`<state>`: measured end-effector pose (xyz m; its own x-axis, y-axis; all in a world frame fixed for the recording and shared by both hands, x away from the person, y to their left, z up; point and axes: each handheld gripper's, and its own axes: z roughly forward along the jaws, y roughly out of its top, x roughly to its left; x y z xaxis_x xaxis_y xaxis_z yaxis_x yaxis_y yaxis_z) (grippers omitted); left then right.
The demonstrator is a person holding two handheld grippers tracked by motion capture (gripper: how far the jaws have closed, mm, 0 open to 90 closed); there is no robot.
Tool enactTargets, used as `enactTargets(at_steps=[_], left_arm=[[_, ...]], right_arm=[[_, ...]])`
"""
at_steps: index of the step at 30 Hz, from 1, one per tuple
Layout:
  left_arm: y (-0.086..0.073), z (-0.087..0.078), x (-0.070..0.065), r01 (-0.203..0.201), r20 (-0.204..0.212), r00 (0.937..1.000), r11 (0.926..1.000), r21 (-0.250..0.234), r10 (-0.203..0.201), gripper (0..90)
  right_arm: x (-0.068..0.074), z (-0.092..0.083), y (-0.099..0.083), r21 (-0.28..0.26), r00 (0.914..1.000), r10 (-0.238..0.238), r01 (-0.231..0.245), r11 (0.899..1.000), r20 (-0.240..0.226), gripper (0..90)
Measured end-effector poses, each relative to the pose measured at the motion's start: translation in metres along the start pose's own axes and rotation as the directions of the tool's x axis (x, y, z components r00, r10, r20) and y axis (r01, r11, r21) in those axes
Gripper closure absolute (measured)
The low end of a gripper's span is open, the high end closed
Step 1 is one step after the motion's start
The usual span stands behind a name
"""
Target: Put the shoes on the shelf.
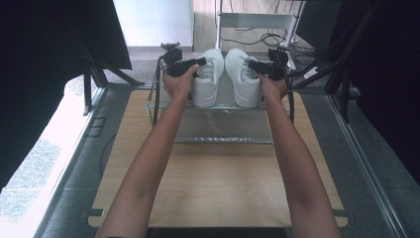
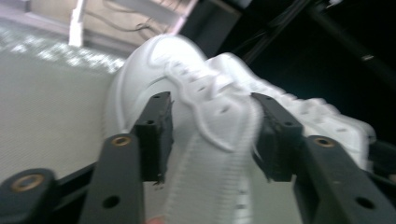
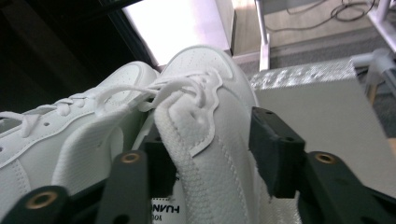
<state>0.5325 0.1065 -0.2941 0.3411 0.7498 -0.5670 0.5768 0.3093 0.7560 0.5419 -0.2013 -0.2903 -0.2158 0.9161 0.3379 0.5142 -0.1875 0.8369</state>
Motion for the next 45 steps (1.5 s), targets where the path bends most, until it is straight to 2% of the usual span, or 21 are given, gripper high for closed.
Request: enactTargets(at_steps=[4,5,8,10,11,13,17,20,24,28,32,36,41,43,45], left_arm=[[0.005,-0.014,-0.004,-0.033,0.018,0.9993,0.9992,-0.023,0.034,44.1],[0.006,-0.019,-0.004,-0.041,0.024,0.9988,0.9987,-0.028,0.042,43.9],[0.006,-0.031,-0.006,-0.082,0.030,0.9961,0.9958,-0.040,0.084,44.0],[0.004,-0.040,-0.005,-0.101,0.038,0.9940,0.9941,-0.040,0.103,45.6],[0.003,-0.043,-0.005,-0.107,0.040,0.9932,0.9935,-0.038,0.109,50.3],[0.000,-0.050,-0.002,-0.125,0.043,0.9911,0.9919,-0.025,0.126,56.8],[-0.007,-0.065,0.005,-0.122,0.069,0.9902,0.9926,-0.003,0.122,71.2],[-0.015,-0.074,0.007,-0.145,0.043,0.9887,0.9892,0.025,0.143,79.9],[-0.024,-0.083,0.014,-0.179,0.023,0.9837,0.9823,0.054,0.178,83.9],[-0.037,-0.083,0.021,-0.202,0.003,0.9793,0.9752,0.090,0.202,86.8],[-0.053,-0.076,0.030,-0.194,0.008,0.9809,0.9724,0.130,0.195,89.4],[-0.064,-0.068,0.037,-0.190,0.008,0.9815,0.9684,0.161,0.191,90.0],[-0.068,-0.062,0.038,-0.186,0.022,0.9825,0.9682,0.167,0.185,90.0],[-0.068,-0.059,0.036,-0.180,0.032,0.9836,0.9686,0.171,0.177,90.0],[-0.069,-0.056,0.033,-0.182,0.021,0.9833,0.9688,0.169,0.181,90.0]], right_arm=[[0.005,-0.009,0.004,-0.047,0.9988,-0.048,0.048,0.998,0.008,44.3],[0.005,-0.013,0.005,-0.054,0.9981,-0.062,0.062,0.997,-0.001,41.9],[0.005,-0.027,0.009,-0.113,0.9968,-0.059,0.053,0.992,-0.055,41.9],[0.006,-0.037,0.012,-0.108,0.9933,-0.097,0.089,0.990,-0.063,43.5],[0.005,-0.043,0.012,-0.105,0.9899,-0.130,0.123,0.987,-0.057,45.2],[0.003,-0.052,0.011,-0.100,0.9851,-0.159,0.152,0.983,-0.065,48.4],[-0.006,-0.068,0.004,-0.075,0.9735,-0.219,0.214,0.974,-0.066,54.2],[-0.013,-0.074,-0.004,-0.045,0.9657,-0.248,0.246,0.968,-0.075,60.8],[-0.023,-0.076,-0.019,-0.008,0.9559,-0.281,0.281,0.960,-0.086,74.0],[-0.029,-0.070,-0.031,0.031,0.9485,-0.299,0.304,0.952,-0.105,82.9],[-0.029,-0.060,-0.040,0.064,0.9414,-0.320,0.328,0.943,-0.107,86.5],[-0.027,-0.052,-0.048,0.086,0.9390,-0.328,0.337,0.938,-0.103,87.6],[-0.028,-0.048,-0.052,0.089,0.9405,-0.325,0.334,0.938,-0.098,88.4],[-0.026,-0.047,-0.053,0.084,0.9383,-0.334,0.341,0.936,-0.090,89.3],[-0.024,-0.047,-0.054,0.080,0.9369,-0.340,0.346,0.935,-0.081,89.4]])
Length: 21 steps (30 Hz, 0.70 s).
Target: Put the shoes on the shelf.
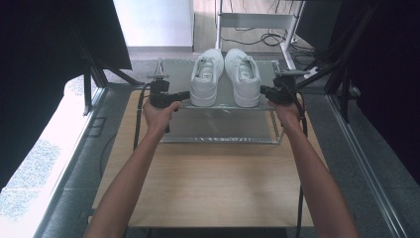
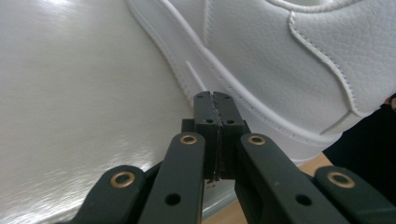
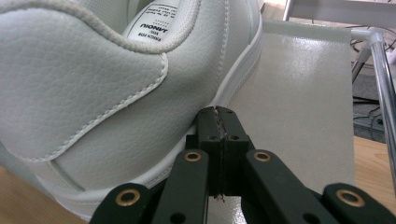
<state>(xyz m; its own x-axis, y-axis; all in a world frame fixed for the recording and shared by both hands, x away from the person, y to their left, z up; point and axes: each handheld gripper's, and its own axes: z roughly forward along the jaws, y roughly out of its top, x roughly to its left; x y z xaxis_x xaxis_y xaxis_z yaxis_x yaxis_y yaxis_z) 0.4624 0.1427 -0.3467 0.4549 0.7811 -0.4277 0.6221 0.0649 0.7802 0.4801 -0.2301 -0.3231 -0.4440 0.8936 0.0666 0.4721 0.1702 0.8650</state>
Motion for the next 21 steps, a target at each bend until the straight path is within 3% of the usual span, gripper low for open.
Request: enactTargets(at_steps=[7,10,14,16,21], left_arm=[[0.000,0.002,-0.003,0.021,0.010,0.9997,0.9998,-0.007,-0.021,90.0],[-0.001,0.008,-0.008,0.042,0.038,0.9984,0.9991,0.000,-0.042,90.0],[-0.002,0.016,-0.020,0.034,0.051,0.9981,0.9993,0.014,-0.035,90.0],[-0.002,0.018,-0.027,0.001,0.003,1.0000,0.9999,0.012,-0.001,90.0],[-0.004,0.016,-0.021,0.009,0.030,0.9995,0.9999,0.014,-0.009,87.2]], right_arm=[[0.007,0.000,0.000,-0.012,0.9999,0.016,-0.016,1.000,0.002,89.6],[0.014,0.001,0.000,-0.007,0.9998,0.007,-0.008,1.000,-0.020,89.6],[0.022,0.003,0.000,-0.007,0.9990,0.002,-0.002,1.000,-0.044,89.6],[0.024,0.004,-0.001,0.002,0.9997,-0.009,0.009,1.000,-0.021,89.6],[0.019,0.003,-0.005,-0.018,0.9978,0.030,-0.032,0.999,-0.059,84.9]])
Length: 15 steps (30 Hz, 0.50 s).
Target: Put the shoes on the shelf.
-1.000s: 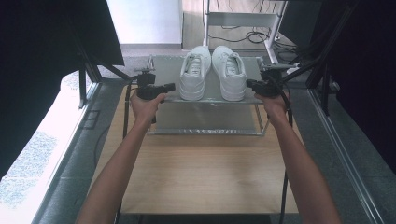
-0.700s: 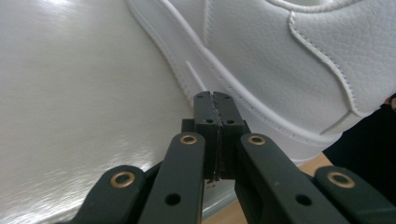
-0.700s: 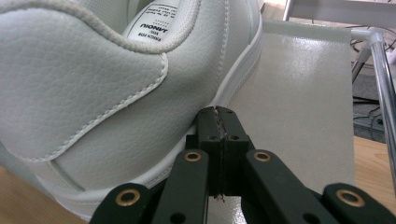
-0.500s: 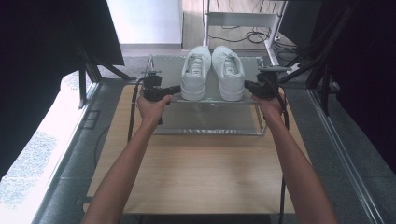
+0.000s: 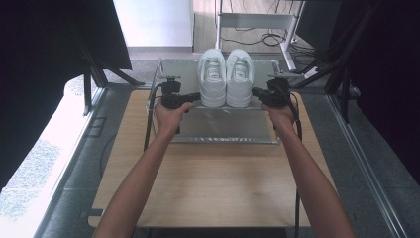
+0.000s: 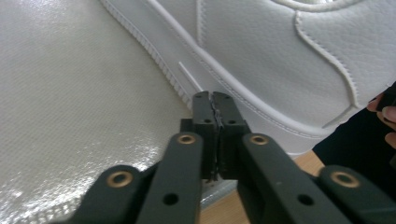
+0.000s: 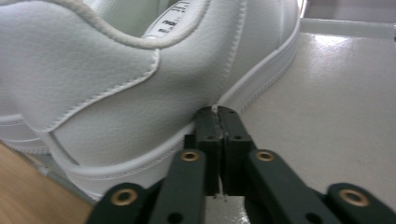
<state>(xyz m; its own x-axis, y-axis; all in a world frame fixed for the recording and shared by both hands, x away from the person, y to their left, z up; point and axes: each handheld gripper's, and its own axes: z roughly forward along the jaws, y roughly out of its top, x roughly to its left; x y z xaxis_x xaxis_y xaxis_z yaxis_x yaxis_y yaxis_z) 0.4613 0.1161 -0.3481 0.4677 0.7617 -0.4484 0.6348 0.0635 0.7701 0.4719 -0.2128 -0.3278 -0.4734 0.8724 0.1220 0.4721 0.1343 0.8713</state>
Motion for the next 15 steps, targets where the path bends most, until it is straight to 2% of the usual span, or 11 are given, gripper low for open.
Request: enactTargets(at_steps=[2,4,7,8,11,13,15], left_arm=[[-0.003,-0.001,0.001,-0.011,-0.007,0.9999,0.9998,-0.015,0.011,79.3],[-0.005,-0.004,0.001,-0.025,-0.008,0.9997,0.9992,-0.031,0.024,74.2],[-0.009,-0.010,-0.001,-0.089,-0.015,0.9959,0.9944,-0.056,0.089,61.4],[-0.010,-0.014,-0.002,-0.095,-0.017,0.9954,0.9933,-0.065,0.094,57.0],[-0.014,-0.028,-0.002,-0.081,0.012,0.9965,0.9920,-0.097,0.083,50.6],[-0.019,-0.038,-0.004,-0.100,0.012,0.9947,0.9897,-0.102,0.102,48.7],[-0.026,-0.048,-0.006,-0.110,0.021,0.9934,0.9886,-0.103,0.113,47.2]], right_arm=[[-0.004,-0.001,-0.003,-0.015,0.9998,0.021,-0.021,1.000,-0.005,77.5],[-0.006,-0.004,-0.005,-0.034,0.9990,0.039,-0.040,0.999,-0.024,75.1],[-0.006,-0.010,-0.008,-0.071,0.9992,0.037,-0.038,0.997,-0.016,64.3],[-0.005,-0.014,-0.010,-0.076,0.9994,0.033,-0.033,0.997,-0.011,61.3],[-0.002,-0.027,-0.014,-0.121,0.9997,0.022,-0.023,0.992,-0.014,56.7],[0.001,-0.035,-0.019,-0.138,0.9994,0.016,-0.020,0.990,-0.029,54.9],[0.003,-0.046,-0.028,-0.165,0.9978,0.017,-0.027,0.986,-0.065,53.9]])
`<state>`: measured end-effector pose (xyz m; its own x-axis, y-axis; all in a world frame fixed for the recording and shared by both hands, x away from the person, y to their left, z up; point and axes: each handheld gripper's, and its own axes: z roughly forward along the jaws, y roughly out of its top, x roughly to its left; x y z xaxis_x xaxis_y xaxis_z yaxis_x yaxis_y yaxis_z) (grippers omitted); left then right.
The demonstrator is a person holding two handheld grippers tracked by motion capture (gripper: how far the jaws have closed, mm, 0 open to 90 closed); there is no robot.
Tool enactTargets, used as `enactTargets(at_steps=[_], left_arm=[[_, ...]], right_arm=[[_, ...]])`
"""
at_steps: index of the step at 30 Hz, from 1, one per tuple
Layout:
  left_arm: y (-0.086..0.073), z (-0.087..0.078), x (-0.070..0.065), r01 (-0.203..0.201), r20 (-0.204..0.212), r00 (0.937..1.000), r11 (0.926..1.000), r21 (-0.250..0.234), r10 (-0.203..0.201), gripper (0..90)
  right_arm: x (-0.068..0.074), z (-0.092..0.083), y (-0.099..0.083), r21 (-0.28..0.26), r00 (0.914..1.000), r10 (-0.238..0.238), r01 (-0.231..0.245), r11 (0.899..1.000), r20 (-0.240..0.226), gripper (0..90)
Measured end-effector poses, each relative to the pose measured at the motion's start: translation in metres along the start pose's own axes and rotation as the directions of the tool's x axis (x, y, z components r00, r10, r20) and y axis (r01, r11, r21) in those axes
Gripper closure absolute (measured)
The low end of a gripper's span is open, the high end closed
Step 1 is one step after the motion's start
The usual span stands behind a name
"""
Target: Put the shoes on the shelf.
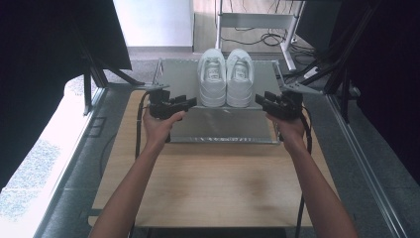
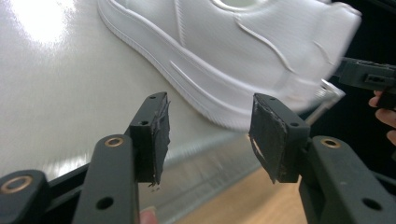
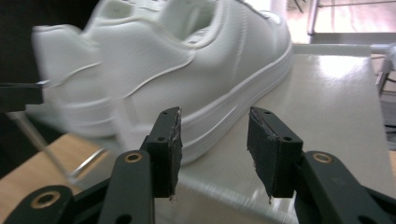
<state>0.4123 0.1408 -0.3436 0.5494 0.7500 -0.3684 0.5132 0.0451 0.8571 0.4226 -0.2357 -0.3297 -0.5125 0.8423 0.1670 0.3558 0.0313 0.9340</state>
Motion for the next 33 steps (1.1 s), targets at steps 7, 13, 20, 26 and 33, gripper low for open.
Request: enactTargets(at_steps=[7,13,20,26,33], left_arm=[[-0.038,-0.037,-0.007,-0.021,0.059,0.9980,0.9996,-0.020,0.023,43.7],[-0.083,-0.056,-0.010,-0.040,0.069,0.9968,0.9992,0.000,0.040,40.9],[-0.120,-0.062,-0.006,-0.044,0.068,0.9968,0.9983,0.039,0.041,39.9],[-0.122,-0.061,-0.005,-0.047,0.071,0.9965,0.9980,0.043,0.044,37.7],[-0.141,-0.051,0.003,-0.059,0.030,0.9980,0.9915,0.115,0.056,35.2]], right_arm=[[0.006,-0.036,-0.037,-0.032,0.9964,-0.038,0.036,0.999,-0.076,50.7],[0.009,-0.061,-0.075,-0.034,0.9936,-0.073,0.070,0.997,-0.087,48.5],[0.010,-0.076,-0.110,-0.007,0.9926,-0.079,0.079,0.997,-0.093,48.2],[0.012,-0.076,-0.110,-0.022,0.9921,-0.077,0.075,0.997,-0.099,44.1],[0.010,-0.076,-0.131,0.018,0.9932,-0.053,0.055,0.998,-0.103,38.2]])
